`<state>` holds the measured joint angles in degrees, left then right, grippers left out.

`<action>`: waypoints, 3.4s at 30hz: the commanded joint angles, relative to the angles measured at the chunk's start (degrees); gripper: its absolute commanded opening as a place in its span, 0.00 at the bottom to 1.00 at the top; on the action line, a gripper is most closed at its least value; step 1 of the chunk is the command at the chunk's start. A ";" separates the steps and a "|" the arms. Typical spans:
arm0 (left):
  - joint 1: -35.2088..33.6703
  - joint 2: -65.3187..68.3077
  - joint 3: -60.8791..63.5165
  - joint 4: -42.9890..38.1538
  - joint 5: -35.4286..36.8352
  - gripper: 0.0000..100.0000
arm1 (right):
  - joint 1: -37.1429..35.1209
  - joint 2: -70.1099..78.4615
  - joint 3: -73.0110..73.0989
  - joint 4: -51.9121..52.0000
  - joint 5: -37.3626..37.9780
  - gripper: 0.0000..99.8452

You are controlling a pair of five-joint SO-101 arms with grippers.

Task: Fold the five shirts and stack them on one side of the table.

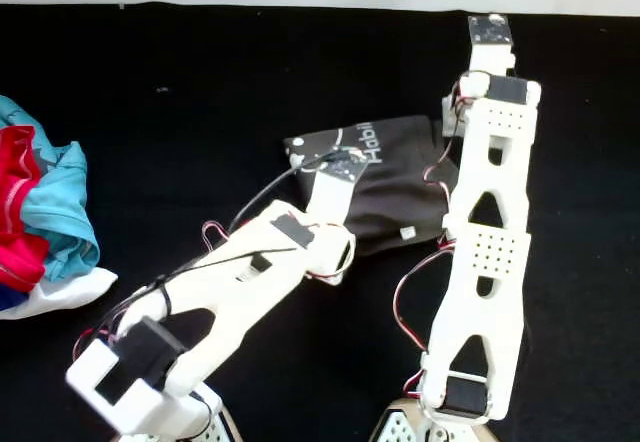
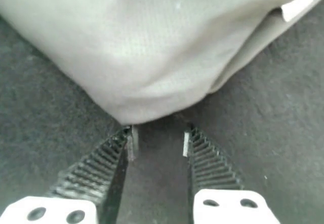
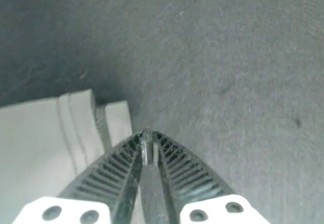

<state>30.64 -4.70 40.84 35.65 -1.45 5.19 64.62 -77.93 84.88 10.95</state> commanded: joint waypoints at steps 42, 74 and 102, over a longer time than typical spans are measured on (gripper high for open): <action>-7.52 -25.80 1.54 0.62 0.35 0.16 | 1.01 -3.03 -15.69 15.87 4.04 0.01; -28.53 17.27 -18.95 -8.44 0.62 0.16 | -4.35 -63.34 91.12 -14.81 -1.14 0.01; -28.44 26.77 -27.82 -4.13 0.44 0.16 | -6.73 -50.24 61.14 -6.11 -1.58 0.09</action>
<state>2.59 21.85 14.46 31.43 -1.27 3.96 11.87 -12.70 80.75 10.42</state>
